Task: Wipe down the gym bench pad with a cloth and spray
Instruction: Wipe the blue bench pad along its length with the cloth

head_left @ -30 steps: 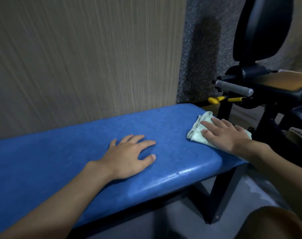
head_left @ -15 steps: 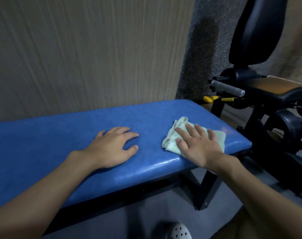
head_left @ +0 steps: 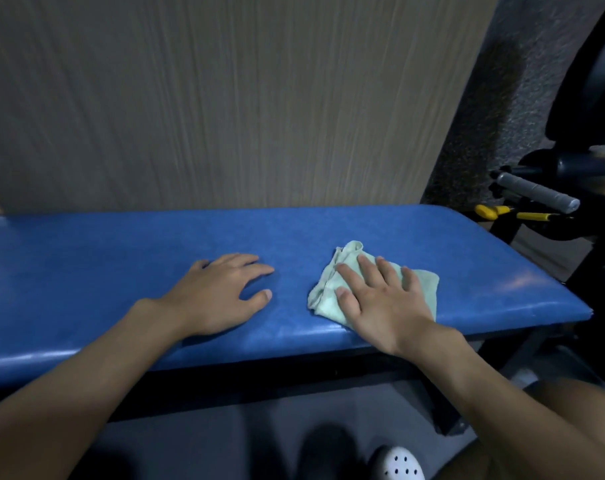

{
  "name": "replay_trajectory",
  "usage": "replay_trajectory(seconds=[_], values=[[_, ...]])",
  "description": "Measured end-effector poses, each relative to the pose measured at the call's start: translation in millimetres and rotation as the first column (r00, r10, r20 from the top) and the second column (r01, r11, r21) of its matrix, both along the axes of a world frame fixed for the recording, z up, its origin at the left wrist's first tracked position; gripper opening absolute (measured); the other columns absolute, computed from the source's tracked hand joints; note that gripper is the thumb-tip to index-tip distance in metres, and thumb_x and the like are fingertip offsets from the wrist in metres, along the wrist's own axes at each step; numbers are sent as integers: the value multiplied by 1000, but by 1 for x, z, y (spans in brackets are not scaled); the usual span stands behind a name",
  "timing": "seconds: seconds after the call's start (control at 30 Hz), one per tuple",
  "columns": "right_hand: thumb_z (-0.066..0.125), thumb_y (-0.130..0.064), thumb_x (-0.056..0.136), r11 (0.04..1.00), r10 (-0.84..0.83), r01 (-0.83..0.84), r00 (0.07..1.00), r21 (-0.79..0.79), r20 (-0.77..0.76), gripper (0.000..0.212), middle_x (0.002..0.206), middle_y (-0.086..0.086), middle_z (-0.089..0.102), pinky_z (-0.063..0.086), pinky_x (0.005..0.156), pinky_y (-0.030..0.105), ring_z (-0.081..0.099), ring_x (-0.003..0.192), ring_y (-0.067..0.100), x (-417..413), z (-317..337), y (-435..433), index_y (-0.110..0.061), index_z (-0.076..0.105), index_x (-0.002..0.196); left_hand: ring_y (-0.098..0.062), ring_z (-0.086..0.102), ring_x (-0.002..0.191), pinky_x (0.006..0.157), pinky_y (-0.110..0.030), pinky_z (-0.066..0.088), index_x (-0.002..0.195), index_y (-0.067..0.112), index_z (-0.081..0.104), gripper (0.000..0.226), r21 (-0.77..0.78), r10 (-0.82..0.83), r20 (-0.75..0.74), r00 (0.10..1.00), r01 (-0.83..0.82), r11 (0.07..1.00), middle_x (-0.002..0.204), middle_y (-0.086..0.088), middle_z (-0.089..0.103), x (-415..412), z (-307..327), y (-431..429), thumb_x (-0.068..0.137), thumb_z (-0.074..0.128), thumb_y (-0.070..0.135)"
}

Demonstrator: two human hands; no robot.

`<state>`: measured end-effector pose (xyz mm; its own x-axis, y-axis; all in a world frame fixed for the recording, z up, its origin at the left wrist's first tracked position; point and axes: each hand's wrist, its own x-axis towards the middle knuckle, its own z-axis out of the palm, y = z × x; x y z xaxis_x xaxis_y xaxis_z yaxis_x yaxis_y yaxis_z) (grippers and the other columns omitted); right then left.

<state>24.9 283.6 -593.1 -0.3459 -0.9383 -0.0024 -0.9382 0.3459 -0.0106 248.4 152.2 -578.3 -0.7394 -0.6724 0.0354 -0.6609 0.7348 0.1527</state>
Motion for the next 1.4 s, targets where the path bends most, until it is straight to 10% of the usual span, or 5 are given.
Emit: replay_trajectory(seconds=[0.47,0.73,1.4], values=[[6,-56,99,892,451,-451,893,12,-1,60,166,3,-6,-1,119,54,-8,151,26,155,5,-62,-36,3,155,-9,24,146,114,-46,29,150,49,26,87,-35,284,146,948,-282,959,160,15,25,169,4,-28,71,5,79],[7,-59,98,741,671,-671,741,11,-11,62,166,3,-6,-1,118,55,-7,151,27,266,2,-121,-36,2,155,-10,21,148,116,-44,25,152,50,23,52,-29,469,195,861,-473,881,162,15,20,281,9,-37,101,32,56],[13,-57,98,530,842,-848,530,20,99,59,166,1,-3,-5,117,57,-6,151,27,532,4,-258,-38,9,154,-21,35,141,113,-36,28,153,43,21,54,37,827,122,548,-835,548,160,6,28,521,2,-78,101,32,53]])
